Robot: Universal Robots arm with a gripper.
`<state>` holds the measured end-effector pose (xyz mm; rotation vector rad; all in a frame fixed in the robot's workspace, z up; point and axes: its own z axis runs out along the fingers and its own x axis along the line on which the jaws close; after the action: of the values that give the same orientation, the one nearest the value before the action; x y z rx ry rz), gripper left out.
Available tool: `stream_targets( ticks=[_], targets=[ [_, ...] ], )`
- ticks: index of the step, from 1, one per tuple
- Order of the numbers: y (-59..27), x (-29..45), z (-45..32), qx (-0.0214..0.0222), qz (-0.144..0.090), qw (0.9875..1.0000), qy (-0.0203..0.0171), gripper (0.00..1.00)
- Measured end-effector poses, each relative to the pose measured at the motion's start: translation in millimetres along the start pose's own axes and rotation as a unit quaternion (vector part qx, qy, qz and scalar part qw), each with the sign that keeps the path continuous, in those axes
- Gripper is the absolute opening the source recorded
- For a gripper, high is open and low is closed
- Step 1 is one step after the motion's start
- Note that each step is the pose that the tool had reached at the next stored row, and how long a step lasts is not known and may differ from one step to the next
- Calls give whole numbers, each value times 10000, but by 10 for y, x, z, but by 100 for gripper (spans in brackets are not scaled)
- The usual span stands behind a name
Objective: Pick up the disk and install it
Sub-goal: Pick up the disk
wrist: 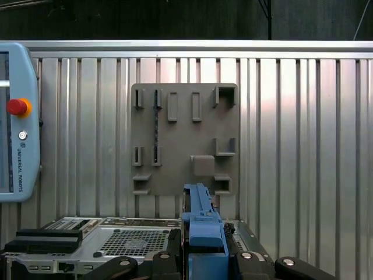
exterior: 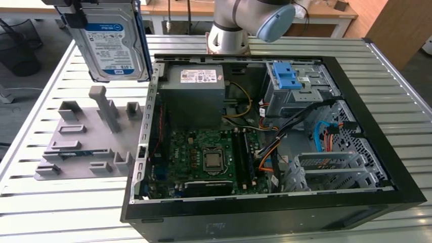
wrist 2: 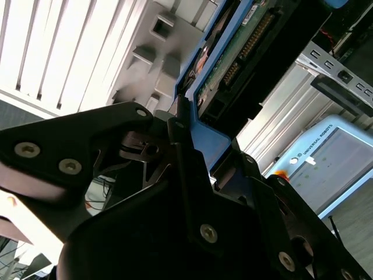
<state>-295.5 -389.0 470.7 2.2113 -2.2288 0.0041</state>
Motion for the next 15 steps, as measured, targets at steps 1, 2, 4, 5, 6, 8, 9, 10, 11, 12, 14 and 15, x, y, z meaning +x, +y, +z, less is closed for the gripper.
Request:
stream_targets(
  ticks=[1, 2, 4, 5, 6, 8, 9, 10, 11, 12, 14, 15],
  targets=[
    [-12, 6, 0, 0, 1, 10000, 0, 36],
    [-23, 11, 0, 0, 3, 10000, 0, 36],
    [-43, 19, 0, 0, 6, 10000, 0, 36],
    [-51, 21, 1, 0, 7, 10000, 0, 36],
    [-59, 24, 1, 0, 8, 10000, 0, 36],
    [-76, 29, 0, 0, 10, 10000, 0, 36],
    [-85, 32, 0, 0, 11, 10000, 0, 36],
    [-95, 34, 0, 0, 12, 10000, 0, 36],
    [-105, 38, 0, 0, 13, 10000, 0, 36],
    [-117, 43, 1, 0, 14, 10000, 0, 36],
    [-140, 53, 1, 0, 18, 10000, 0, 36],
    [-149, 56, 1, 0, 19, 10000, 0, 36]
  ],
)
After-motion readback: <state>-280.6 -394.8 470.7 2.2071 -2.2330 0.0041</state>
